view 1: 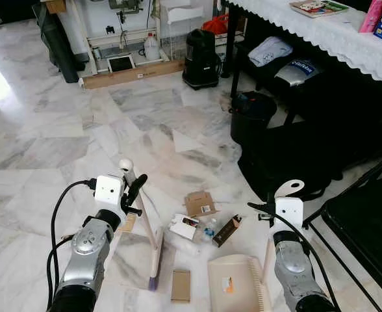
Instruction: Sweep floor
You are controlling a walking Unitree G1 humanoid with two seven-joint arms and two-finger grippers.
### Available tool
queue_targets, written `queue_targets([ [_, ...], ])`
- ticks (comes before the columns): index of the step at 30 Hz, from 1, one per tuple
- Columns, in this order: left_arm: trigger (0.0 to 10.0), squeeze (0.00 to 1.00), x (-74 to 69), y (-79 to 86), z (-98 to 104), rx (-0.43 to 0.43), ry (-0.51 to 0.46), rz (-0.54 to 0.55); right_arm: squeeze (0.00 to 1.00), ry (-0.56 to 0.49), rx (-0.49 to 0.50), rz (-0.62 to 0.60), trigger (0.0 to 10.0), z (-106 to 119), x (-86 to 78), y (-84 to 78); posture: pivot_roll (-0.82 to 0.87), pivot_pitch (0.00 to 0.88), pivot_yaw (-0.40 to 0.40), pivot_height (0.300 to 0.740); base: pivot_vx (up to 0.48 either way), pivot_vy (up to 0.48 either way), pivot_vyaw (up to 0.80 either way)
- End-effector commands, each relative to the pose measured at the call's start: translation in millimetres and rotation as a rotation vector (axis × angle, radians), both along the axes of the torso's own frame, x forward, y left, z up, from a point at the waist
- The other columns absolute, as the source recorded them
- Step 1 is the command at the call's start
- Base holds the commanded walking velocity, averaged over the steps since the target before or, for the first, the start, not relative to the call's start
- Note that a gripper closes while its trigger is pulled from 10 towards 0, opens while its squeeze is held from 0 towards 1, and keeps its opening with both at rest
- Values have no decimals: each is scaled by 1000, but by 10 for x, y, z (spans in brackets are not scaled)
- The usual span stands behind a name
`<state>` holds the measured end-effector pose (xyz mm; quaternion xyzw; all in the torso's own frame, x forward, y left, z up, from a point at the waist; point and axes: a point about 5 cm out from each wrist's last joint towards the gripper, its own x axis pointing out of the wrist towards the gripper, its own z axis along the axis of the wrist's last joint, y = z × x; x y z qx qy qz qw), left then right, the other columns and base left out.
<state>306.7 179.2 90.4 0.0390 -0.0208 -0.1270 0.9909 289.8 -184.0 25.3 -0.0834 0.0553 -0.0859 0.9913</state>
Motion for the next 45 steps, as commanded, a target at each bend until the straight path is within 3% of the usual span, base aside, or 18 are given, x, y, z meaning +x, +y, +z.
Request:
queue_targets([
  [1,10000,0,-8,22,38,11,-10,-13,0,52,36,-7,10000,-87,-40,28,-23,96,4,740,0,0,0],
  [7,10000,0,-24,39,-126,73,99,-23,0,67,39,-13,10000,-104,-42,12,-23,96,4,740,0,0,0],
  [16,10000,0,-43,-5,-239,63,182,-35,0,69,46,-6,10000,-110,-42,28,-21,98,6,740,0,0,0],
  [19,10000,0,-33,-1,-282,6,214,-13,0,65,49,-2,10000,-105,-39,38,-24,98,6,740,0,0,0],
  [26,10000,0,-40,-10,-341,12,262,-41,0,66,54,8,10000,-105,-35,50,-26,91,8,740,0,0,0],
  [32,10000,0,-55,53,-366,81,299,-40,0,70,57,18,10000,-108,-30,83,-21,87,10,740,0,0,0],
  [35,10000,0,-65,107,-392,163,320,-46,0,71,60,24,10000,-109,-27,100,-16,83,11,740,0,0,0],
  [45,10000,0,-120,74,-495,186,428,-124,0,71,61,25,10000,-106,-20,110,-16,70,12,740,0,0,0],
])
